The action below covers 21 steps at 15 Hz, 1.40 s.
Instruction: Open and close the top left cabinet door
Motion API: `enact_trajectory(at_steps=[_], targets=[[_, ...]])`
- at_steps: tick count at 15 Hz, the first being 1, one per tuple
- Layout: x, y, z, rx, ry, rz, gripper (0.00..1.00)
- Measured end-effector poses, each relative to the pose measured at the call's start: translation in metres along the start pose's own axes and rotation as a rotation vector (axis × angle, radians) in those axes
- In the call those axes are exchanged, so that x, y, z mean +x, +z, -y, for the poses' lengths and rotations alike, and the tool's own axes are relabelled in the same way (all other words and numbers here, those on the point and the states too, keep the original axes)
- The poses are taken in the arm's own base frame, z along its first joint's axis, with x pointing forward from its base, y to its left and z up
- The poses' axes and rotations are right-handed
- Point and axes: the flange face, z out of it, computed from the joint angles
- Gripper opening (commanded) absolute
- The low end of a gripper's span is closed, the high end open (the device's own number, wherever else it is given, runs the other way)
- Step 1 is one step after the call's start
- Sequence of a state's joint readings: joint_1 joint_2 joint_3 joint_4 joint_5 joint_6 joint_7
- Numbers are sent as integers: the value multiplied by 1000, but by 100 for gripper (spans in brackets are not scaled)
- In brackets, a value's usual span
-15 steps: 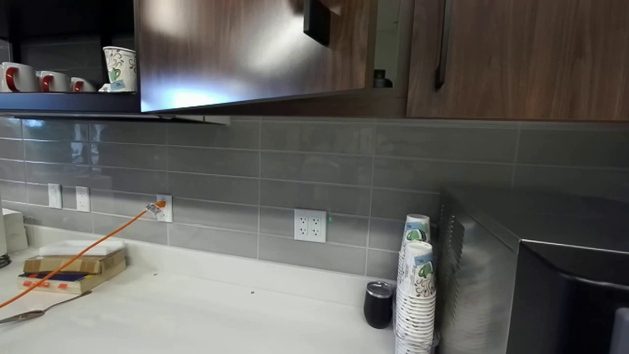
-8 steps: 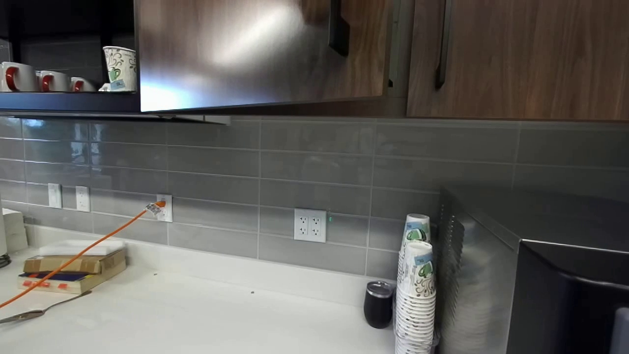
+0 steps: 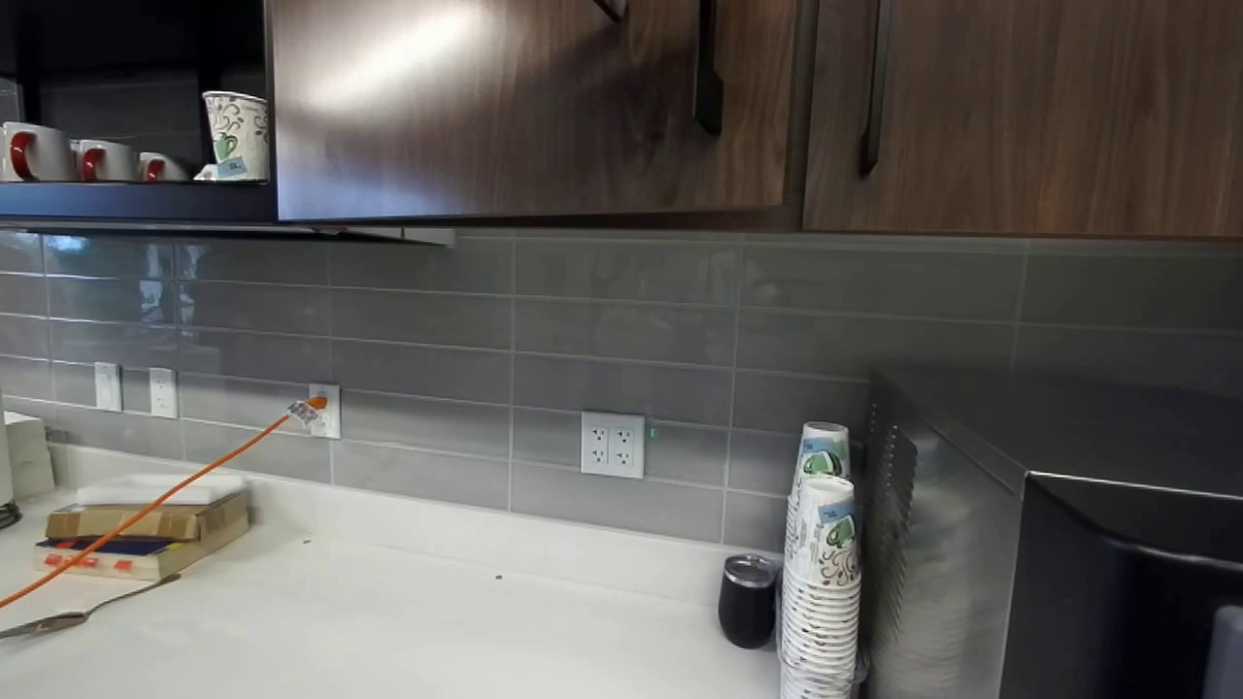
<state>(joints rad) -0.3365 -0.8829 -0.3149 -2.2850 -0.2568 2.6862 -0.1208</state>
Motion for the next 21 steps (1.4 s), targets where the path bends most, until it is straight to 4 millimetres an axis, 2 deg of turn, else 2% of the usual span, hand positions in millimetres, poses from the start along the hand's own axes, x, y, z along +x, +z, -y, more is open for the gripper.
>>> enact_trajectory(at_steps=[8, 13, 21], targets=[[26, 45, 5, 82, 78, 21, 100], [39, 52, 36, 211, 121, 5, 100], [44, 60, 64, 314, 147, 10, 100]])
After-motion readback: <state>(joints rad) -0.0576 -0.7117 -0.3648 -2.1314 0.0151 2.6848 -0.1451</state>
